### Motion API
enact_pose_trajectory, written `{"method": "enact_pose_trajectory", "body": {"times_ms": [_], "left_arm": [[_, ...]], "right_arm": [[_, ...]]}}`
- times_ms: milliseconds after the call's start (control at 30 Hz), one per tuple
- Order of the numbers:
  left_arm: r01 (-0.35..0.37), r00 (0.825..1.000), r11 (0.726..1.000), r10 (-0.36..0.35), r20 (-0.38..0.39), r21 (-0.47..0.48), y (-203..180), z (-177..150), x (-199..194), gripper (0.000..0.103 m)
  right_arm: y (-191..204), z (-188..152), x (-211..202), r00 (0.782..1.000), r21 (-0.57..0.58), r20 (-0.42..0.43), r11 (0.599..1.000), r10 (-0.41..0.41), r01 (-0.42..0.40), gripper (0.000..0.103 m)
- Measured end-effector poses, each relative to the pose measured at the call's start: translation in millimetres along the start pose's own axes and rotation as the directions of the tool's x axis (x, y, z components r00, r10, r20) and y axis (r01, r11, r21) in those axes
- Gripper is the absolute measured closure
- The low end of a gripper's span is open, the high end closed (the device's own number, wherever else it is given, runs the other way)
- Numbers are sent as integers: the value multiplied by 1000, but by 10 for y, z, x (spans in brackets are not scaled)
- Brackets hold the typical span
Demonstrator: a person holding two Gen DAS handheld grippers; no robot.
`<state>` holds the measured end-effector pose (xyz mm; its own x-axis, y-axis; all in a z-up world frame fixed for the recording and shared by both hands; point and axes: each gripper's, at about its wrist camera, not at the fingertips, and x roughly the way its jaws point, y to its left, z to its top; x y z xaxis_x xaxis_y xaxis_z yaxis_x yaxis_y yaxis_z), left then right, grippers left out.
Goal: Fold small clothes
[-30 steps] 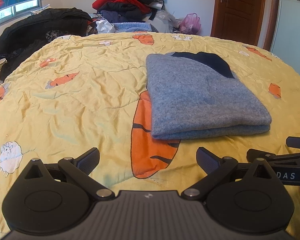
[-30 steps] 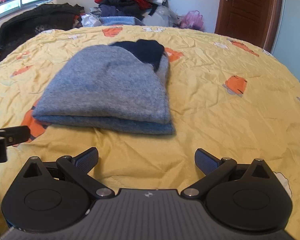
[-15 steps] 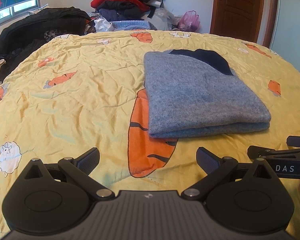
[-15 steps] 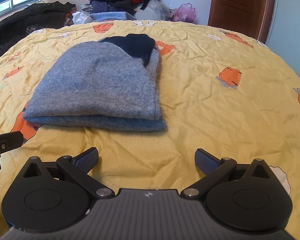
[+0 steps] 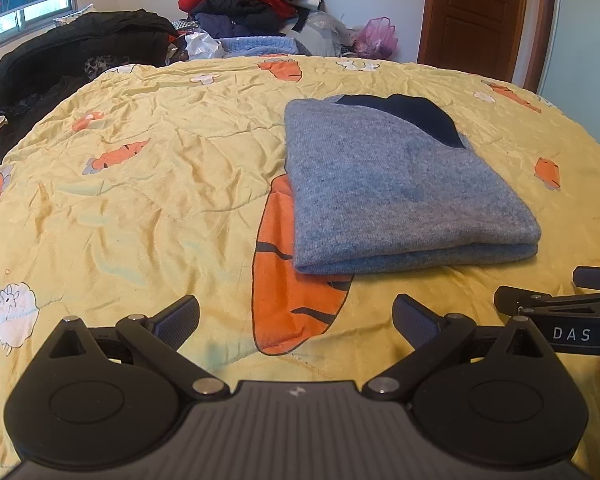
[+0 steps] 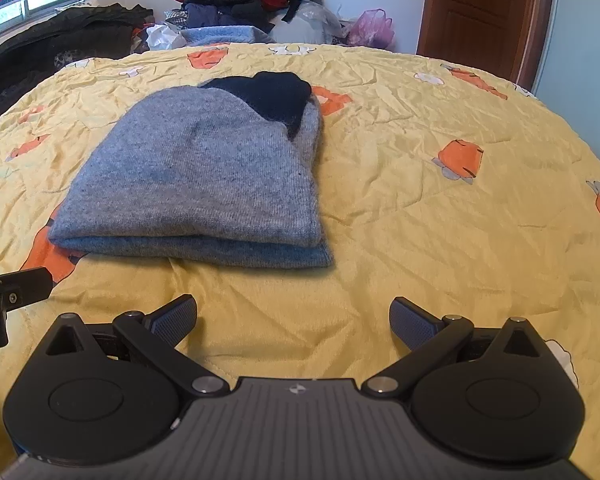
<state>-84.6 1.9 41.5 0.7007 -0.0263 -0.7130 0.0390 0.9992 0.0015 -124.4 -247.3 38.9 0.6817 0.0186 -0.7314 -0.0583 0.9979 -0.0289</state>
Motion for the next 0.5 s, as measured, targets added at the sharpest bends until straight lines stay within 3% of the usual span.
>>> {"method": "enact_pose_trajectory", "body": {"times_ms": [233, 333, 433, 500], "left_arm": [[25, 1000, 1000, -24, 11, -8, 35, -1, -23, 0], [-10, 999, 999, 11, 50, -35, 69, -10, -102, 0], [36, 998, 996, -31, 59, -81, 192, 41, -142, 0], [29, 998, 995, -24, 59, -96, 294, 108, -128, 0]], "right_arm": [[1, 1, 3, 1000, 0, -2, 1000, 1, -1, 0], [-6, 6, -2, 1000, 3, -2, 1000, 3, -3, 0], [-48, 25, -25, 1000, 15, 7, 1000, 14, -14, 0], [-147, 59, -45, 999, 49, 17, 998, 46, -46, 0]]}}
